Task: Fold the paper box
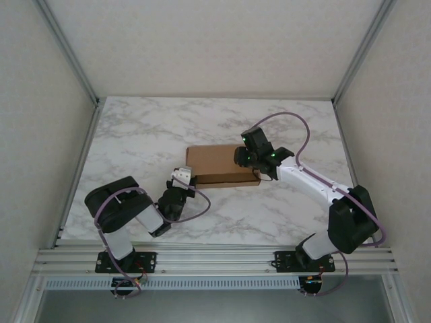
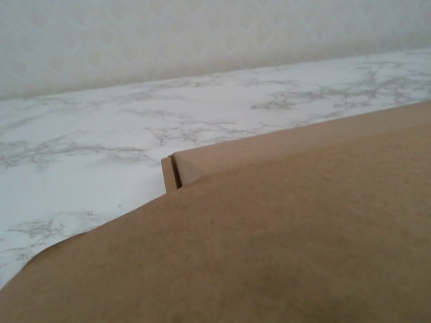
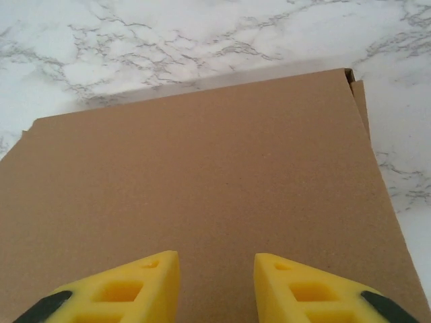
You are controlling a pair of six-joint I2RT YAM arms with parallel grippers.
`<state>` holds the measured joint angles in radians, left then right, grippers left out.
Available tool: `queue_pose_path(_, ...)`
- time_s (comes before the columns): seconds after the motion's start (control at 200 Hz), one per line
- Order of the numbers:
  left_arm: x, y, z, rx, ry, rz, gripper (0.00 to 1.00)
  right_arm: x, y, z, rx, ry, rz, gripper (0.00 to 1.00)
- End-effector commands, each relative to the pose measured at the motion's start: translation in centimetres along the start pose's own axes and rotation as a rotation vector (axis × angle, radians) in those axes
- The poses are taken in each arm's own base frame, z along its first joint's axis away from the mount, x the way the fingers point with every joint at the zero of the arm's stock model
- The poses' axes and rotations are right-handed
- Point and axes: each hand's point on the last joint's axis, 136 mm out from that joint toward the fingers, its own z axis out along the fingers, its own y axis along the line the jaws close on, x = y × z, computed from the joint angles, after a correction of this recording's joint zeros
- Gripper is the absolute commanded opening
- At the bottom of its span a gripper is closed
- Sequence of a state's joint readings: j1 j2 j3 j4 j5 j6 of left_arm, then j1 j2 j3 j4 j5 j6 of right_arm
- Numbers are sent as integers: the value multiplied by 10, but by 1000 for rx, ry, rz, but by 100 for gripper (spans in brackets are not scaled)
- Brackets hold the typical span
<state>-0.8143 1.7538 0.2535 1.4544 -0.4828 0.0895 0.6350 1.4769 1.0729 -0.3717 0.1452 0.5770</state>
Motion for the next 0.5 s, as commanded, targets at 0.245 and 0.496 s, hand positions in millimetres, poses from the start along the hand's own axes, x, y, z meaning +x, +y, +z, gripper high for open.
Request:
queue_pose_path(0.245, -16, 6, -27, 15, 35, -94, 48, -4, 0, -8, -3, -50, 5, 38)
queue_pose_path(0.496, -39, 38, -48, -93, 39, -224, 46, -8, 0, -9, 10, -55, -14, 41)
